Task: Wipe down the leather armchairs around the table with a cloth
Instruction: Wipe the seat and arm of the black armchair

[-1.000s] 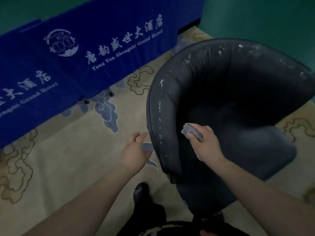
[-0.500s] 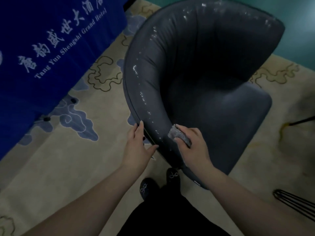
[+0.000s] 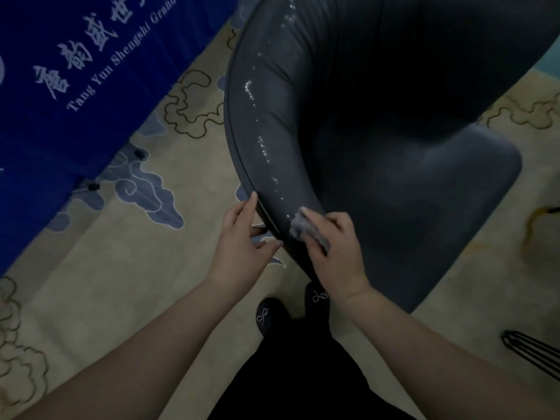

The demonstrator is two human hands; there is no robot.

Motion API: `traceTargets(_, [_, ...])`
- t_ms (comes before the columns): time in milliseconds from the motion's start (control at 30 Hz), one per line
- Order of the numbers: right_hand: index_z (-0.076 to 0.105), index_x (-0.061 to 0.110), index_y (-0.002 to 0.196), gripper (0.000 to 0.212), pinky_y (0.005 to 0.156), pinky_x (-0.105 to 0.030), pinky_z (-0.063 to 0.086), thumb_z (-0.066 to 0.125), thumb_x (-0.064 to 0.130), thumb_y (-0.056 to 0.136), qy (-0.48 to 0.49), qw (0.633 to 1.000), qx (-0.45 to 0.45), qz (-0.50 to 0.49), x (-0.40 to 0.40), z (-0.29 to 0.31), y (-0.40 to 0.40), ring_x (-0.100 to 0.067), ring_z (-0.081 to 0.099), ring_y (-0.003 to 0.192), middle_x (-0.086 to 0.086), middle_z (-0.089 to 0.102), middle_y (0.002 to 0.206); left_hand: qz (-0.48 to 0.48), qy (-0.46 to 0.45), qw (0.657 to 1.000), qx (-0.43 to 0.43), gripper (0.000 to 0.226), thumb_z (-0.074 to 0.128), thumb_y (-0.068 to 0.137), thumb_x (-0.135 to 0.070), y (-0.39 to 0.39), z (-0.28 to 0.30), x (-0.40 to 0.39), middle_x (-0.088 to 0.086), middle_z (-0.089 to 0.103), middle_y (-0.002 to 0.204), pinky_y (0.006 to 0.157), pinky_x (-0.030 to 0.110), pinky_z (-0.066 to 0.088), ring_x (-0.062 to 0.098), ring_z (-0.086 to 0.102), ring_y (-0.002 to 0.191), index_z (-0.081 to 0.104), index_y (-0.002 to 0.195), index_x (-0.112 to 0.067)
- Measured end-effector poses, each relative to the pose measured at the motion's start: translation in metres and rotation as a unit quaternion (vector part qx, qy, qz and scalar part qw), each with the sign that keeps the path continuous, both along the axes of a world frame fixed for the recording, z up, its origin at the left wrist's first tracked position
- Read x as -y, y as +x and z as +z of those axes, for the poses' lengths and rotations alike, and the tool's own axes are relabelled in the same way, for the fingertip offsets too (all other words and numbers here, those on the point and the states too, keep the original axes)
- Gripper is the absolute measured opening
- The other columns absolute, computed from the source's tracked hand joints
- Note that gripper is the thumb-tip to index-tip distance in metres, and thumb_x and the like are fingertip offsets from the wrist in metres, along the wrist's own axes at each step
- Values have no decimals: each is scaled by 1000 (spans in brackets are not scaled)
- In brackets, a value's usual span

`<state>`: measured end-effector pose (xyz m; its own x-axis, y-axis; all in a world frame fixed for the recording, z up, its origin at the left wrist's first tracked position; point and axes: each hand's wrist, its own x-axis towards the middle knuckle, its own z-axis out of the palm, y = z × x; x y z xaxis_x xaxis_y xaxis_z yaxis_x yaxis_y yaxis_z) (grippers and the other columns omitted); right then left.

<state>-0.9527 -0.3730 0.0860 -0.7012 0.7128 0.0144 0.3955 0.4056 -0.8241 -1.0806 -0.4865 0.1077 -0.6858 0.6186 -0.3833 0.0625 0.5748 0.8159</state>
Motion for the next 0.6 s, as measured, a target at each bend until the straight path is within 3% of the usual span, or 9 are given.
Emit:
traceTargets(133, [59, 24, 127, 40, 80, 2, 33, 62, 12, 89, -68, 990, 7, -122, -17, -1, -16, -4, 49, 86, 2, 40, 101, 1, -10, 1000, 3, 99, 81, 76, -14, -8, 3, -4, -12, 24, 147, 88, 20, 54, -2, 61, 96, 20, 153, -31])
traceTargets(267, [58, 21, 128, 46, 85, -6, 38, 65, 7, 85, 15, 999, -36, 26, -6, 3, -25, -5, 46, 89, 0, 41, 104, -16, -33, 999, -2, 106, 83, 74, -17, -14, 6, -9, -9, 21, 153, 90, 27, 54, 3, 63, 96, 15, 154, -30])
traceTargets(433, [57, 27, 127, 39, 76, 4, 34, 60, 16, 90, -87, 988, -13, -123, -18, 0, -41, -1, 48, 87, 5, 39, 102, -18, -31, 999, 6, 108, 83, 74, -14, -13, 5, -9, -12, 19, 154, 84, 12, 51, -10, 61, 91, 13, 154, -27])
traceTargets(533, [56, 21, 130, 44, 82, -1, 36, 63, 10, 87, -1, 999, -38, -6, -4, 4, -36, -5, 46, 90, 2, 39, 105, -18, -29, 999, 7, 105, 82, 75, -15, -13, 5, -8, -13, 19, 154, 79, 7, 50, -9, 60, 93, 14, 154, -26])
traceTargets(600, [55, 20, 131, 46, 84, -1, 35, 62, 7, 87, -2, 1000, -25, 5, -8, 1, -36, -9, 46, 93, 0, 39, 107, -18, -20, 1000, 8, 104, 82, 75, -13, -12, 5, -9, -13, 22, 150, 73, 3, 47, -15, 59, 89, 15, 154, -24])
